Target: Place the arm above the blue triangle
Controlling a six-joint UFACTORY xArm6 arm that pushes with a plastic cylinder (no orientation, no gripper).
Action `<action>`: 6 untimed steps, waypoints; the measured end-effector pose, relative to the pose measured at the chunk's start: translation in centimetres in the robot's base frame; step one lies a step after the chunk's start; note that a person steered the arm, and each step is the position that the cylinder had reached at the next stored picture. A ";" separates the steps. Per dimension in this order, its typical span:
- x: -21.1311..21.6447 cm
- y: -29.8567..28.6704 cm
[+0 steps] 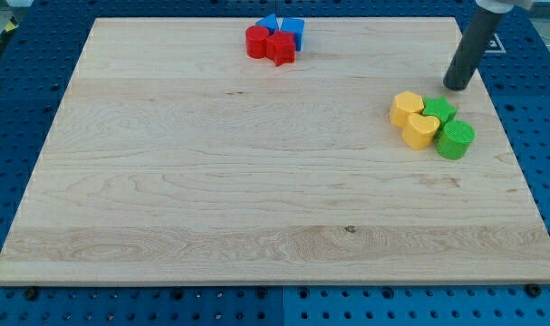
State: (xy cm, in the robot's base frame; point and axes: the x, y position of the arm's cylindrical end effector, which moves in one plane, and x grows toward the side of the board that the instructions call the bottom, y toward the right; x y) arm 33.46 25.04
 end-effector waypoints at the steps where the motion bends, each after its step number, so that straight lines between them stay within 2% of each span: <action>1: -3.6 -1.4; 3: -8.3 -5.8; 5: -8.8 -14.9; 6: -8.9 -16.9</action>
State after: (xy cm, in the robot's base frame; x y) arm 24.54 8.16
